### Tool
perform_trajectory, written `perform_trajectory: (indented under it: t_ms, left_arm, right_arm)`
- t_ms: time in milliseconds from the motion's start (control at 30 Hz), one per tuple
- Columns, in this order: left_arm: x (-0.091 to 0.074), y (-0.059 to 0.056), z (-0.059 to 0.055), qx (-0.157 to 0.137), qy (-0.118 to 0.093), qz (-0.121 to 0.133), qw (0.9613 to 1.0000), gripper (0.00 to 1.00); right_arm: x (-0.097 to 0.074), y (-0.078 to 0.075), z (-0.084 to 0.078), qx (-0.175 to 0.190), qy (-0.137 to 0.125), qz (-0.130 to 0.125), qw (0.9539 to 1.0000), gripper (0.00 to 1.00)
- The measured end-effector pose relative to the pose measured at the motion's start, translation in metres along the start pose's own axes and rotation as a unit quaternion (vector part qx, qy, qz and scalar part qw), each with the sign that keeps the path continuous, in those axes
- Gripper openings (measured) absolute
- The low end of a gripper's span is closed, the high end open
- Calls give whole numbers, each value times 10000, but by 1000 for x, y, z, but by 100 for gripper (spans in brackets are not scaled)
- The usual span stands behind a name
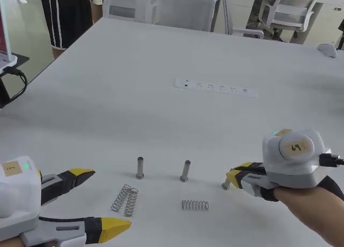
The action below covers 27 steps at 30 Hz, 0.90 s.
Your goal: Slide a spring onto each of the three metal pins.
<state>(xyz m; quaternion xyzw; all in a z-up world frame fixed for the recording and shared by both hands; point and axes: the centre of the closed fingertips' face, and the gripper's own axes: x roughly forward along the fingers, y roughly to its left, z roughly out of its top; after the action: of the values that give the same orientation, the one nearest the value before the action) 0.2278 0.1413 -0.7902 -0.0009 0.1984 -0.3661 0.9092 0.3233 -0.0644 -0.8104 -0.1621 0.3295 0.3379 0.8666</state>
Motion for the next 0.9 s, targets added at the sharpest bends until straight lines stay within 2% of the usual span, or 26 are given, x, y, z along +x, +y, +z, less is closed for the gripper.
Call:
perform_trajectory:
  t_ms: [233, 633, 900]
  left_arm:
    - [1, 0, 0, -4, -1, 0, 10000, 77]
    - [3, -3, 1, -1, -17, -44, 10000, 77]
    - [0, -1, 0, 10, -7, -28, 10000, 77]
  right_arm:
    - [-3, -1, 1, -3, -51, 5, 10000, 12]
    - [-20, -8, -1, 52, -154, -63, 9998, 14]
    - [-36, 2, -8, -95, -131, 49, 9999, 15]
